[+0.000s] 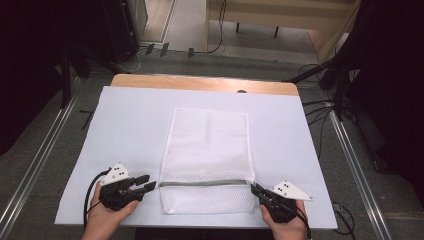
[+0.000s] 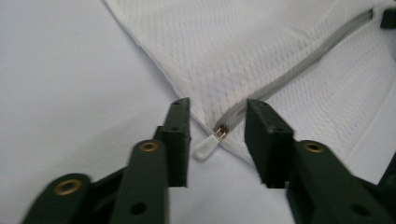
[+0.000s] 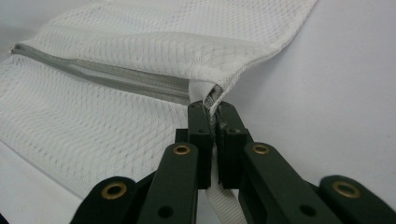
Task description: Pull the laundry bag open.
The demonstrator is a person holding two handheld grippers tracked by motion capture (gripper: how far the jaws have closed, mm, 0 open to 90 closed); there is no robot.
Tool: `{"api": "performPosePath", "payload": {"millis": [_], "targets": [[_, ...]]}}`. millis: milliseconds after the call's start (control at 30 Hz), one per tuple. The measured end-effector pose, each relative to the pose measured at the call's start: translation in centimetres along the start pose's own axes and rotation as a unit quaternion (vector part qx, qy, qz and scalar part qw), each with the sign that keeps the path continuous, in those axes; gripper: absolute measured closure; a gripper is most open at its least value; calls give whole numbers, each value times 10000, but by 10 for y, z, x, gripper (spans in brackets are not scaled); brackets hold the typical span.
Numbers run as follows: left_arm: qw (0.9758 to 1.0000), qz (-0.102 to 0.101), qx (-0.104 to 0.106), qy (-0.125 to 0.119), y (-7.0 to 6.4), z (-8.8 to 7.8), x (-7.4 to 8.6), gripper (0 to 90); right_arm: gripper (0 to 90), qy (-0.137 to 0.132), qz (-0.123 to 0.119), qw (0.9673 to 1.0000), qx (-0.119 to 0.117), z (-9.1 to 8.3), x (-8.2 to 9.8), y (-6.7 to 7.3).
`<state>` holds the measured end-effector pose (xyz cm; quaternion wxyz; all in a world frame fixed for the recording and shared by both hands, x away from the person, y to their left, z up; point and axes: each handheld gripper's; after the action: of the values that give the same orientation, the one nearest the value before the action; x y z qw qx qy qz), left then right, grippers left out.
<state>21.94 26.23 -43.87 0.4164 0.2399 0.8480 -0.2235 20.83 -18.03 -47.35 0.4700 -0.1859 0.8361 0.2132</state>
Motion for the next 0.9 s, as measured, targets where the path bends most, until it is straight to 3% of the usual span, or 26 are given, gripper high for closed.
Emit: {"api": "performPosePath", "payload": {"millis": [67,133,200,300,367,400,433,467,600,700,800,900], "targets": [[9995,2,-72,-309,-2,-4,-2,445,876,-3,-45,10000,7,0,0,1],[9980,-128,-112,-612,-3,-9,-5,312,874,-15,-24,10000,27,0,0,0],[9963,-76,-236,-825,-4,-14,-7,243,833,-71,-35,10000,47,0,1,-1],[9953,38,-143,-961,0,-17,-4,119,550,-132,-3,9998,130,1,1,-5],[9945,23,-124,-1035,4,-19,-2,100,375,-130,137,9994,287,-1,-1,-12],[9941,-30,-158,-1077,6,-19,-1,100,375,-130,137,9994,287,-1,-1,-12],[9935,-84,-171,-1124,8,-20,-1,100,296,-199,194,9990,360,-5,-2,-16],[9927,-113,-141,-1195,11,-21,0,100,296,-199,194,9990,360,-5,-2,-16],[9893,-140,-87,-1451,19,-29,3,91,133,-309,149,9975,619,-13,-6,-25],[9879,-95,-141,-1543,21,-31,4,91,95,-251,111,9959,865,-17,-7,-31],[9877,41,-86,-1558,23,-32,6,85,30,-255,109,9965,786,-20,-7,-40],[9880,-21,-107,-1538,27,-32,6,71,3,-345,127,9964,759,-25,-8,-50]]}}
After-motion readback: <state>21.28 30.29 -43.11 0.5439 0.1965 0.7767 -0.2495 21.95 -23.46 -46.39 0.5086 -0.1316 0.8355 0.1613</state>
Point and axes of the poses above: each handheld gripper's, and its own axes: z roughly forward along the jaws, x roughly out of its underside, y roughly to its left, and after that the axes turned 4 degrees about -y, right-handed
